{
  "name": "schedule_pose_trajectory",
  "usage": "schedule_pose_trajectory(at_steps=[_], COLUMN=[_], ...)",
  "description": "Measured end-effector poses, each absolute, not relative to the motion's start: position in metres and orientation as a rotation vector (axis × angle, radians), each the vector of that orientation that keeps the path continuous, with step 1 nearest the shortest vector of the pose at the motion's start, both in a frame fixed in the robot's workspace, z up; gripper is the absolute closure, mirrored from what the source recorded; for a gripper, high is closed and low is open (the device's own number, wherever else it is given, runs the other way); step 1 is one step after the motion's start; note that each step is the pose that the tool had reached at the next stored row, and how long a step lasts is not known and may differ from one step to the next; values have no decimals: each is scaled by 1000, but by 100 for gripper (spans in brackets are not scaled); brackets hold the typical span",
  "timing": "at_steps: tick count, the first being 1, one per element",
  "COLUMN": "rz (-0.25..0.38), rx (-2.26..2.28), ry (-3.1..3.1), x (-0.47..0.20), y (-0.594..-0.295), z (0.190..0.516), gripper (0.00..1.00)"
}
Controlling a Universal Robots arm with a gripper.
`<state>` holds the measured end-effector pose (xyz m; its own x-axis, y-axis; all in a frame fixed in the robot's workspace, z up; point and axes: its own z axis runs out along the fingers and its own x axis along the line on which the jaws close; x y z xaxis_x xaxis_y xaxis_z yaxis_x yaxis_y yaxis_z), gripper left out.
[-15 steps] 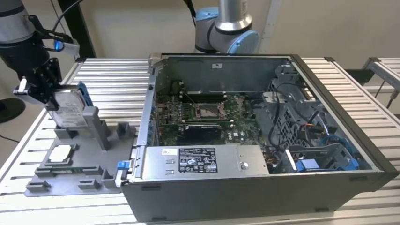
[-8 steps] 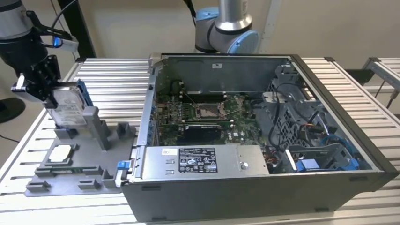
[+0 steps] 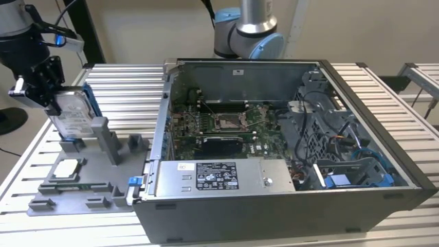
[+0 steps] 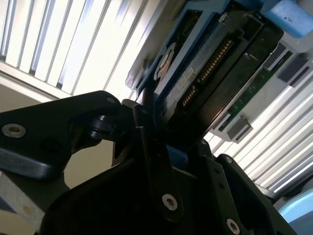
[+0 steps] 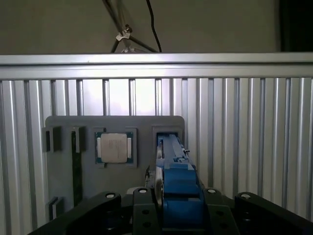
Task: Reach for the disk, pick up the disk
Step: 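Pick up the disk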
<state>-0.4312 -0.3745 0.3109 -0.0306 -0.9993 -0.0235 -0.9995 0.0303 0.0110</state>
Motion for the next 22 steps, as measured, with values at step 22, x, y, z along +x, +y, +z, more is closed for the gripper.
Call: schedule_pose_trajectory(at_steps=[22], rz=[38], rx=[-2181], ry=[2248], x=[-431], y=[-374], z=[340], gripper=[100])
